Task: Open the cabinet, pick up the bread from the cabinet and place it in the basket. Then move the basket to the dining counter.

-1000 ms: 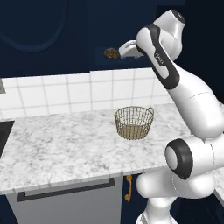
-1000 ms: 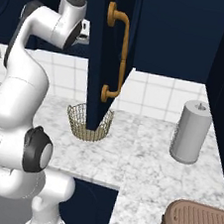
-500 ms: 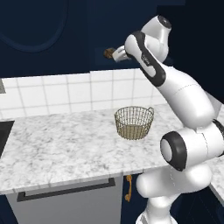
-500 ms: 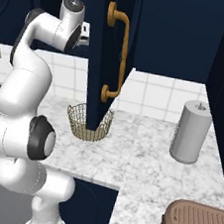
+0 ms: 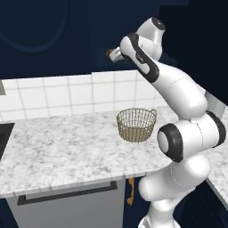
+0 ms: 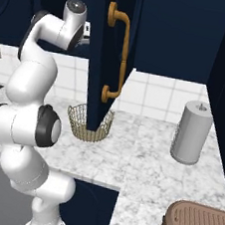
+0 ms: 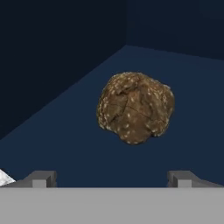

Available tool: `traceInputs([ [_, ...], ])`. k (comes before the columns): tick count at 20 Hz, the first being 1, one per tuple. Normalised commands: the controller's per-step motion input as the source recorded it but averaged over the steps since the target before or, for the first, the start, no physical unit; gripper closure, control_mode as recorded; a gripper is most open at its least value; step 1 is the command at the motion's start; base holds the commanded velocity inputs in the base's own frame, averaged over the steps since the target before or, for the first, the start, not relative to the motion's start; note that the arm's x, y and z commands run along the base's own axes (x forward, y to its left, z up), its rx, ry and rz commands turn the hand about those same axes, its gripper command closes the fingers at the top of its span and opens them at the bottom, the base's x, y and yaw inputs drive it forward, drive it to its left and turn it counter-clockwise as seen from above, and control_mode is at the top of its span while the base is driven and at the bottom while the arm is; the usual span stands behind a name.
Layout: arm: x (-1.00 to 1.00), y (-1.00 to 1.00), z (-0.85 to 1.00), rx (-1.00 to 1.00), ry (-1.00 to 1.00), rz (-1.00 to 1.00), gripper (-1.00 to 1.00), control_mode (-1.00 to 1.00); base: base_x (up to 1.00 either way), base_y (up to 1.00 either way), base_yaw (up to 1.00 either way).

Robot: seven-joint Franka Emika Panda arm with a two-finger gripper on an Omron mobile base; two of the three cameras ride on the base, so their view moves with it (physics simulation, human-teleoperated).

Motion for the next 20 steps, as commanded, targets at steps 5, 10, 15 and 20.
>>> traceInputs([
  [5, 0.39, 0.11, 0.00, -0.02, 0.00, 0.00, -1.00, -1.00, 0.00, 0.00, 0.00],
  [10, 0.52, 0.13, -0.03, 0.00, 0.00, -0.01, -1.00, -1.00, 0.00, 0.00, 0.00],
  [15, 0.48, 0.06, -0.05, 0.00, 0.00, -0.02, -1.00, -1.00, 0.00, 0.00, 0.00],
  [20, 0.45, 0.00, -0.07, 0.00, 0.00, -0.04, -1.00, -1.00, 0.00, 0.00, 0.00],
])
